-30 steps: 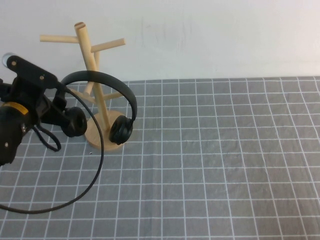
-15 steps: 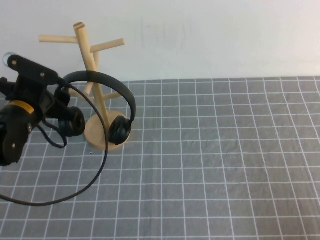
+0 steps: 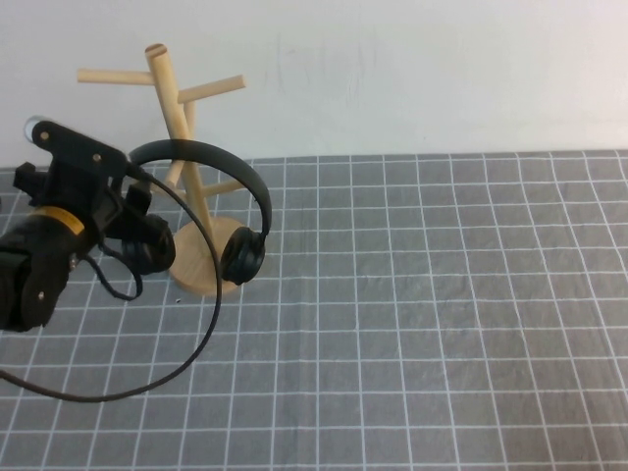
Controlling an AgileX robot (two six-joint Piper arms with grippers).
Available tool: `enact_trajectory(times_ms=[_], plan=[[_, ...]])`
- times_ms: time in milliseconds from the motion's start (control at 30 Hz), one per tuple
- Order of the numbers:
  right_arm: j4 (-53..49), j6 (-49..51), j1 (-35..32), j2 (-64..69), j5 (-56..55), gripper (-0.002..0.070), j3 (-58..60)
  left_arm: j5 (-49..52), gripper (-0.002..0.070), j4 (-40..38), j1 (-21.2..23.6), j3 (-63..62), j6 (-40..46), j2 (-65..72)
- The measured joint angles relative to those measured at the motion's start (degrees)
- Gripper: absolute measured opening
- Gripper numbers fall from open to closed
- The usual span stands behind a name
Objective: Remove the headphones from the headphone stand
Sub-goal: Pick up the headphones from the headphone stand, then place the headphones on the table
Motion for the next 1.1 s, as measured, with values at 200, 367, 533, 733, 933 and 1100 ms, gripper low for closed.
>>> enact_trajectory(times_ms=[200, 367, 533, 733, 933, 1100], plan=[[0.00, 0.00, 0.00, 0.00, 0.00, -0.0006, 0.00, 6.41, 0.0102, -4.06, 0.00, -3.65, -0.14, 0.08], [0.00, 0.00, 0.00, 0.00, 0.00, -0.0006, 0.00, 8.91, 0.0049, -4.33, 0.00, -5.62, -0.17, 0.22], [0.00, 0.00, 0.00, 0.00, 0.00, -0.0006, 0.00, 8.91, 0.0048, -4.33, -0.12, -5.98, -1.19, -0.39], [0.01, 0.00, 0.00, 0.00, 0.00, -0.0006, 0.00, 9.72, 0.0048, -4.33, -2.50, -5.98, -1.55, -5.19], [0.01, 0.00, 0.00, 0.00, 0.00, -0.0006, 0.00, 17.85, 0.0048, -4.33, -3.70, -5.98, -1.69, -11.98], [0.01, 0.00, 0.00, 0.00, 0.00, -0.0006, 0.00, 30.40, 0.0048, -4.33, -3.80, -5.98, -1.69, -18.31]])
